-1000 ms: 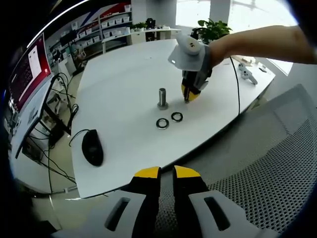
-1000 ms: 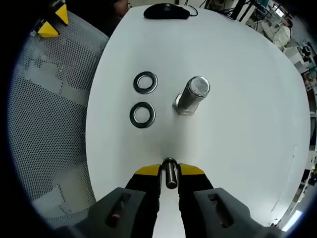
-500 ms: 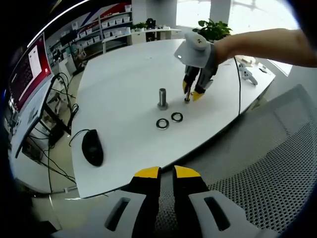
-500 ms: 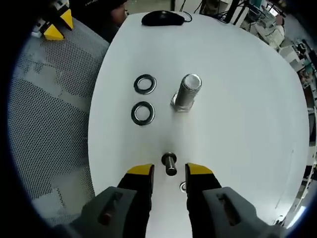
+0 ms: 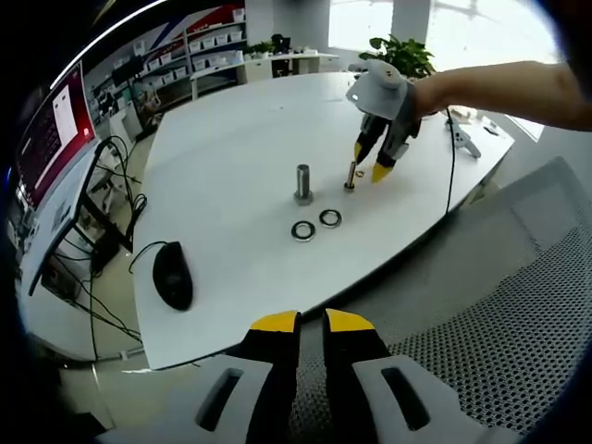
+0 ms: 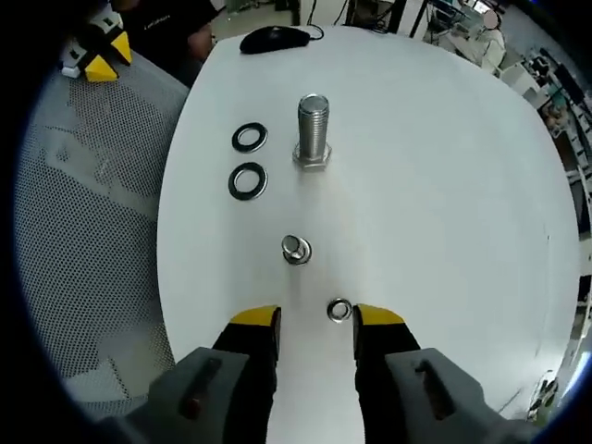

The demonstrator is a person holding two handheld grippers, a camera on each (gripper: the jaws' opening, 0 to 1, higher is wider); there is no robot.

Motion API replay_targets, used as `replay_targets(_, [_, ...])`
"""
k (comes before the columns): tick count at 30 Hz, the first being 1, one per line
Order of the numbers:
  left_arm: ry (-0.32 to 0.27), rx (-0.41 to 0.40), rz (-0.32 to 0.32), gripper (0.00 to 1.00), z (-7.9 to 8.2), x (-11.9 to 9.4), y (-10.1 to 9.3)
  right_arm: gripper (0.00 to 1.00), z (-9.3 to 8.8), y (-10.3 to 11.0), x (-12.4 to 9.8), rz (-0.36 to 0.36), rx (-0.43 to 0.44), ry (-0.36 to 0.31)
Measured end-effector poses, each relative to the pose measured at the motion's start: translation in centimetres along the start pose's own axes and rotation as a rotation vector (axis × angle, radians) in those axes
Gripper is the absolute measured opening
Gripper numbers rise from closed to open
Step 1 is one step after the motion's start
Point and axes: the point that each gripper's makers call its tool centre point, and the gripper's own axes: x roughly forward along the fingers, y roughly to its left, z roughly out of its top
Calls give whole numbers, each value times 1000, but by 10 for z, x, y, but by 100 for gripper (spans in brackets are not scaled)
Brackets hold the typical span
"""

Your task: Place the washer onto the threaded stud by aligning its center hole with the stud, sliding it down to the base, and recovering from edge contact or off-axis alignment until the washer reaches the visible bottom stop.

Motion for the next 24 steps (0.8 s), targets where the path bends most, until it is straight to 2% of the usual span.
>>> replay_targets(5, [-1,-2,2,7,0,0,0,31,-4,-4,4,21,49,-4])
replay_targets(9, [-1,-3,3,7,0,0,0,31,-8,-10,7,10,48,1])
replay_targets(17, [-1,-6,4,7,0,0,0,27,-4,-14,12,37,141,-34])
replay_targets(24, [1,-8,5,7,0,0,0,22,-6,-17,13,17,129,-17])
